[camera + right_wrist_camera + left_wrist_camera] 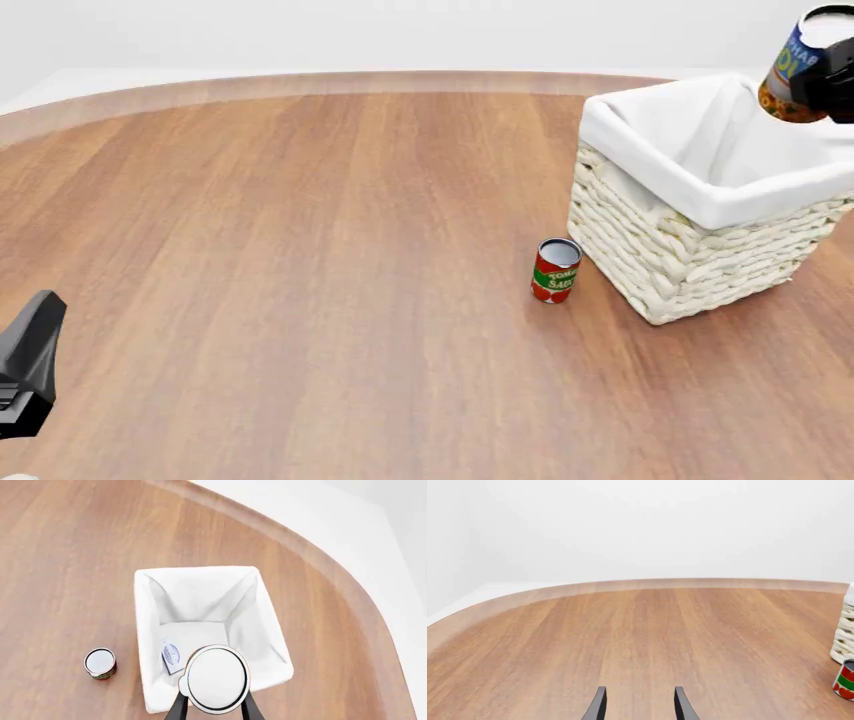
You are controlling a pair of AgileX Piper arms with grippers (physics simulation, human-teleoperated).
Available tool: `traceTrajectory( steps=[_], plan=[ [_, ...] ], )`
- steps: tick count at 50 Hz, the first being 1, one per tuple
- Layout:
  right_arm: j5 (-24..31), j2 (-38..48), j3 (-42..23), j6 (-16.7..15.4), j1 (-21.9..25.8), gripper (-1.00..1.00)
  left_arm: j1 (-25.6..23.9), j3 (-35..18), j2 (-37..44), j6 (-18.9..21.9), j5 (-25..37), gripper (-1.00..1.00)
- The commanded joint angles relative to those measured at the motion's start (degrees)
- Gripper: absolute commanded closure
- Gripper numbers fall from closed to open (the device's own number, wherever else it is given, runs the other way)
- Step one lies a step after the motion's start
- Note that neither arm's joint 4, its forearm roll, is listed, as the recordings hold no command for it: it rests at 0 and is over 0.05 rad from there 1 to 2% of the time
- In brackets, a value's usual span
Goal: Pick up the alphabet soup and the cream cheese box, and put them in the basket.
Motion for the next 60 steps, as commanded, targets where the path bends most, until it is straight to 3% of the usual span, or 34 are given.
traceTrajectory(
  steps=[1,8,38,60],
  plan=[
    [-3.38,4.20,-1.23,-0.48,0.29,1.00,0.00,0.00,0.00,0.00,0.00,-1.00],
    [-5.41,6.20,-0.93,-1.75,0.14,1.00,0.00,0.00,0.00,0.00,0.00,-1.00],
    [-7.31,8.67,-1.81,-0.38,0.35,1.00,0.00,0.00,0.00,0.00,0.00,-1.00],
    [-10.63,13.76,-1.16,-2.21,-1.18,1.00,0.00,0.00,0.00,0.00,0.00,-1.00]
  ],
)
